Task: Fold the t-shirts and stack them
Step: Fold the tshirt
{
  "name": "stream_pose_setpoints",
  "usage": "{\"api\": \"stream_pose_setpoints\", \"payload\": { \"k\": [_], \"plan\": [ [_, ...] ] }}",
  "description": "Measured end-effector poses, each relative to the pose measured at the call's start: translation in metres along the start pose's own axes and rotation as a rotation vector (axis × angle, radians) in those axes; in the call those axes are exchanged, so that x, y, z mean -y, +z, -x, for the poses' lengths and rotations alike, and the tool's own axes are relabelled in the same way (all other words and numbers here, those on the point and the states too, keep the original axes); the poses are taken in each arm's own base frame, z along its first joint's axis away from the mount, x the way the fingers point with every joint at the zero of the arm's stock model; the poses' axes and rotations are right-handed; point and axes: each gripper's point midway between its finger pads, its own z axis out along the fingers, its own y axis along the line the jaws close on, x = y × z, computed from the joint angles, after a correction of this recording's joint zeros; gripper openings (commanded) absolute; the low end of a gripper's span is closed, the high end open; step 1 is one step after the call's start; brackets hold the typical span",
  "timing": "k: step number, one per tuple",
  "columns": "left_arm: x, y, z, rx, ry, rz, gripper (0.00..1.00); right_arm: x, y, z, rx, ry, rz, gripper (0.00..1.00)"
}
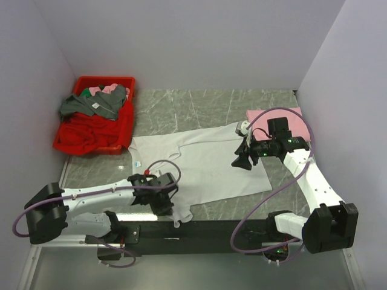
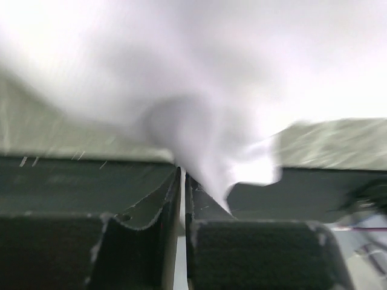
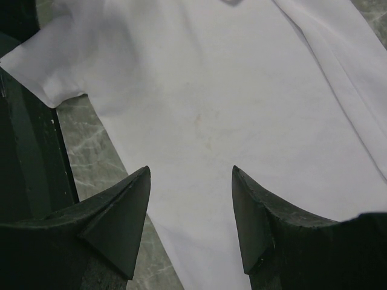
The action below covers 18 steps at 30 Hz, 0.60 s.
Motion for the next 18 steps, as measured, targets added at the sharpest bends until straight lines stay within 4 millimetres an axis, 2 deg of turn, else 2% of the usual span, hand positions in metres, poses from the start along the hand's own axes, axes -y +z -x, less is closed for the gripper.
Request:
{"api": "stream_pose_setpoints", "payload": {
  "k": [4, 7, 9, 13, 16, 18],
  "plan": [
    [0.031, -0.001, 0.034, 0.046, 0.009, -0.056, 0.13, 0.000, 0.000, 0.000, 0.000, 0.001, -0.001, 0.63],
    [0.051, 0.006, 0.050, 0.057, 0.053, -0.064, 0.13, 0.001, -0.001, -0.001, 0.000, 0.005, -0.006, 0.63],
    [0.060, 0.016, 0.056, 0.054, 0.090, -0.061, 0.13, 0.002, -0.002, -0.001, 0.000, 0.009, -0.010, 0.63],
    [0.063, 0.029, 0.058, 0.022, 0.166, -0.050, 0.15, 0.004, -0.004, -0.002, 0.000, 0.012, -0.015, 0.63],
    [0.070, 0.027, 0.062, 0.022, 0.224, -0.066, 0.22, 0.005, -0.004, -0.003, 0.000, 0.011, -0.018, 0.63],
    [0.084, 0.019, 0.068, 0.041, 0.268, -0.100, 0.25, 0.004, -0.004, -0.003, 0.001, 0.010, -0.016, 0.63]
  ]
}}
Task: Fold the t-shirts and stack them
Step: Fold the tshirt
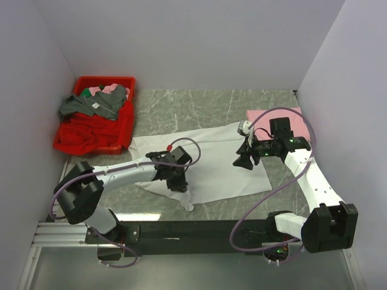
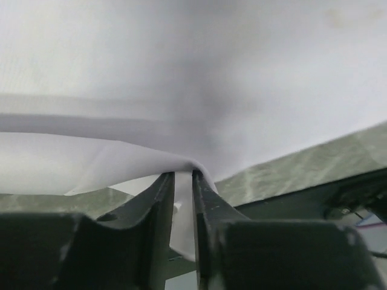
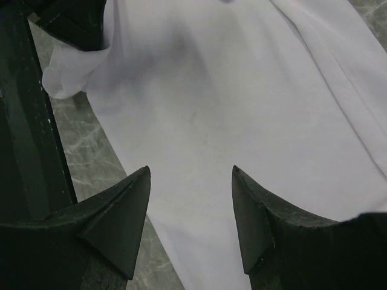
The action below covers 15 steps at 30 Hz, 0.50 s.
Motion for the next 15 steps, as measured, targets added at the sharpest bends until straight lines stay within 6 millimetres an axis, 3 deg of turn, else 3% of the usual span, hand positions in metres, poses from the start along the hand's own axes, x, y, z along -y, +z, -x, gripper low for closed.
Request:
{"api": "stream_pose_setpoints", "payload": {
  "k": [5, 8, 15],
  "plan": [
    [0.039, -0.024, 0.030, 0.073, 0.097, -0.084, 0.32, -0.001, 0.000, -0.001, -0.002, -0.001, 0.005, 0.63],
    [0.052, -0.028, 0.043, 0.093, 0.154, -0.100, 0.35, -0.002, 0.000, -0.001, -0.003, 0.001, 0.009, 0.63],
    [0.043, -0.022, 0.040, 0.062, 0.213, -0.064, 0.40, -0.002, -0.001, -0.005, -0.013, 0.011, 0.012, 0.63]
  ]
}}
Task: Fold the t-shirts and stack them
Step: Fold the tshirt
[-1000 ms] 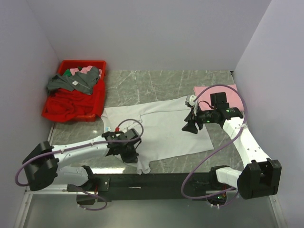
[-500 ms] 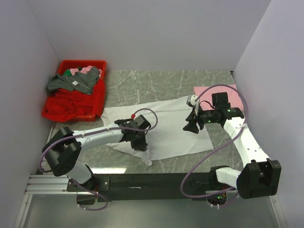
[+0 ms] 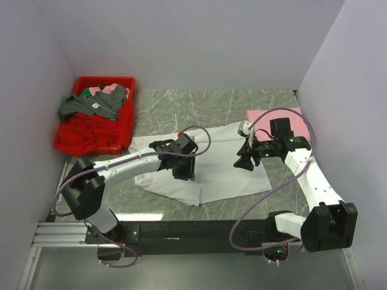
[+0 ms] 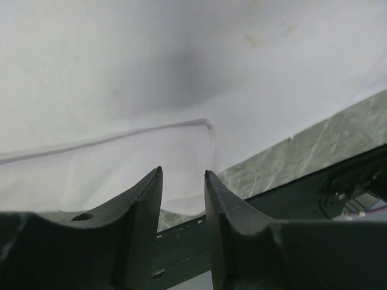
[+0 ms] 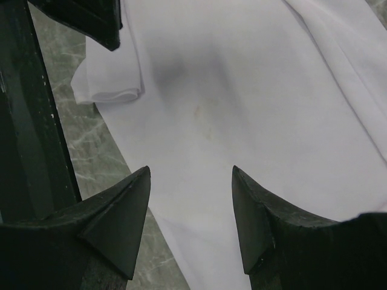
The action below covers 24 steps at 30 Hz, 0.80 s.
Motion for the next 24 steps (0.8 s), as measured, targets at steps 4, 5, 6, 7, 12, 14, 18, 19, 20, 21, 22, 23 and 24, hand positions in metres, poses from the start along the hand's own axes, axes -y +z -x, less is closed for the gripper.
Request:
{"api": "stream_pose_setpoints", "payload": {
  "k": [4, 5, 6, 7, 12, 14, 18, 19, 20, 21, 22, 23, 24],
  "plan": [
    [-0.005, -0.018, -0.022, -0.007, -0.050, -0.087, 0.38, -0.001, 0.000, -0.003, -0.008, 0.001, 0.007, 0.63],
    [-0.007, -0.022, -0.033, -0.022, -0.082, -0.114, 0.39, -0.001, 0.001, -0.003, -0.010, 0.004, 0.010, 0.63],
    [-0.008, -0.023, -0.042, -0.033, -0.113, -0.140, 0.39, -0.001, 0.001, -0.004, -0.012, 0.009, 0.013, 0.63],
    [-0.008, -0.023, -0.049, -0.045, -0.147, -0.166, 0.40, -0.001, 0.001, -0.005, -0.014, 0.010, 0.014, 0.63],
    [-0.011, -0.012, -0.080, -0.128, -0.328, -0.170, 0.41, -0.001, 0.002, -0.006, -0.017, 0.015, 0.017, 0.63],
    [-0.005, -0.012, -0.076, -0.121, -0.378, -0.182, 0.41, -0.001, 0.002, -0.007, -0.019, 0.018, 0.019, 0.63],
    [0.005, -0.012, -0.065, -0.096, -0.478, -0.203, 0.40, -0.002, 0.002, -0.008, -0.022, 0.018, 0.024, 0.63],
    [0.006, -0.011, -0.063, -0.094, -0.498, -0.203, 0.40, -0.002, 0.002, -0.008, -0.022, 0.019, 0.024, 0.63],
    [0.008, -0.009, -0.062, -0.094, -0.515, -0.205, 0.40, -0.002, 0.002, -0.008, -0.023, 0.019, 0.025, 0.63],
    [0.009, -0.008, -0.061, -0.095, -0.532, -0.205, 0.40, -0.003, 0.002, -0.008, -0.024, 0.019, 0.026, 0.63],
    [0.010, -0.007, -0.060, -0.097, -0.548, -0.204, 0.40, -0.003, 0.002, -0.008, -0.024, 0.018, 0.026, 0.63],
    [0.011, -0.005, -0.060, -0.102, -0.565, -0.203, 0.41, -0.003, 0.002, -0.008, -0.024, 0.018, 0.026, 0.63],
    [0.011, -0.004, -0.060, -0.105, -0.577, -0.201, 0.41, -0.003, 0.002, -0.008, -0.024, 0.019, 0.027, 0.63]
  ]
}}
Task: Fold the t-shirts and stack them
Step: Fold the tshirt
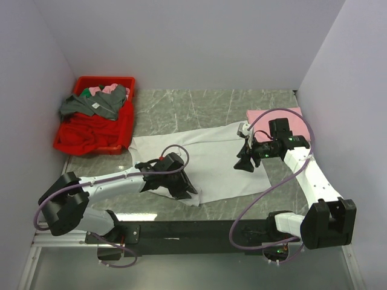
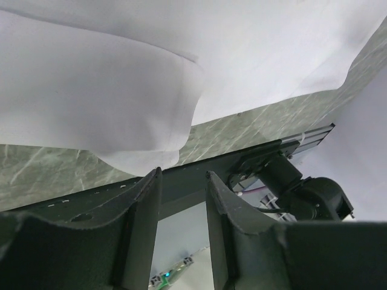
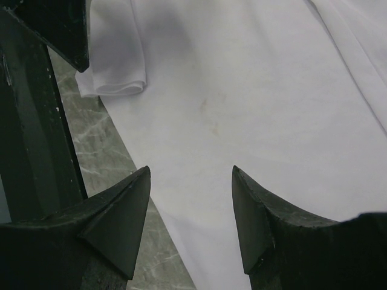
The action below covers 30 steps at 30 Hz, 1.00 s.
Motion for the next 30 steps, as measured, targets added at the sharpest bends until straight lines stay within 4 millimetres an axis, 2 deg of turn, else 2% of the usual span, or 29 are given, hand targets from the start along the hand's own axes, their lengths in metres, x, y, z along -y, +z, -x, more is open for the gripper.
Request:
{"api": "stream_pose_setpoints", "payload": {
  "k": [8, 13, 16, 18, 21, 23, 27, 30],
  "plan": [
    [0.002, 0.006, -0.004, -0.018, -0.046, 0.005, 0.41, 0.000, 0.000, 0.000, -0.001, -0.001, 0.002, 0.63],
    [-0.005, 0.009, -0.003, -0.011, -0.052, 0.033, 0.41, 0.000, -0.001, 0.001, -0.001, -0.001, 0.003, 0.63],
    [-0.011, 0.001, 0.003, 0.032, -0.051, 0.048, 0.41, -0.001, 0.000, 0.001, 0.000, -0.003, 0.004, 0.63],
    [-0.017, -0.013, 0.010, 0.076, -0.062, 0.035, 0.41, -0.001, 0.000, 0.001, 0.001, -0.003, 0.005, 0.63],
    [-0.037, -0.035, 0.032, 0.161, -0.121, 0.020, 0.41, -0.001, 0.000, 0.001, 0.002, -0.003, 0.006, 0.63],
    [-0.064, -0.046, 0.056, 0.236, -0.205, 0.043, 0.41, -0.001, 0.000, 0.001, 0.003, -0.005, 0.007, 0.63],
    [-0.121, -0.054, 0.091, 0.348, -0.357, 0.142, 0.41, -0.001, -0.001, 0.002, 0.003, -0.007, 0.008, 0.63],
    [-0.146, -0.059, 0.103, 0.382, -0.415, 0.208, 0.41, -0.001, -0.001, 0.002, 0.003, -0.006, 0.008, 0.63]
  ]
}}
